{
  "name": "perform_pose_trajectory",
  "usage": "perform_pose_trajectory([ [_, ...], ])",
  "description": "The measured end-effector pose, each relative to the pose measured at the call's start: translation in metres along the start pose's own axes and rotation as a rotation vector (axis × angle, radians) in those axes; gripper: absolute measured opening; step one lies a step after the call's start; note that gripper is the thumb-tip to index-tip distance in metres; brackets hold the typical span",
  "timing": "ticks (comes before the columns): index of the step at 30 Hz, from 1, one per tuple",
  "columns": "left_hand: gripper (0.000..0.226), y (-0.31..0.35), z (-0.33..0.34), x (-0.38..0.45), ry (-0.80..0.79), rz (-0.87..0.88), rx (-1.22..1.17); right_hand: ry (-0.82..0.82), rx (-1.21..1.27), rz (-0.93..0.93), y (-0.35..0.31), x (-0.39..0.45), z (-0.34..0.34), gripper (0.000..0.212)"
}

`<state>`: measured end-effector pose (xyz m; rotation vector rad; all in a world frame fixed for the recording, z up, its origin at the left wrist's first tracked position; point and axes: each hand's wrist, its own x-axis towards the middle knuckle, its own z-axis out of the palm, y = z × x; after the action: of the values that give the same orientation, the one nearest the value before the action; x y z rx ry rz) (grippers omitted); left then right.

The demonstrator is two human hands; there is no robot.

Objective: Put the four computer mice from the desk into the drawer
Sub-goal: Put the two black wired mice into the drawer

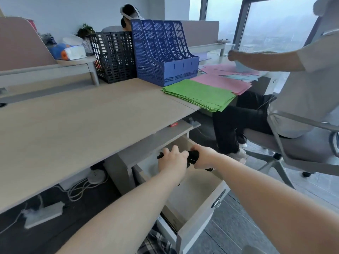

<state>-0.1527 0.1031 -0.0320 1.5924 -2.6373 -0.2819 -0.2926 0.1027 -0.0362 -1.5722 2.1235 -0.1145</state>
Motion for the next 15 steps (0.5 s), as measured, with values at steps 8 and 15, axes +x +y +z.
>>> perform_pose_trajectory([
  [8,0.036,0.002,0.065,-0.008,-0.124,-0.032,-0.052,-0.079,0.012,0.044,0.023,0.030,0.055,0.058],
  [15,0.035,0.001,0.091,0.002,-0.164,0.045,0.043,-0.149,-0.055,0.061,0.041,0.044,0.079,0.055],
])
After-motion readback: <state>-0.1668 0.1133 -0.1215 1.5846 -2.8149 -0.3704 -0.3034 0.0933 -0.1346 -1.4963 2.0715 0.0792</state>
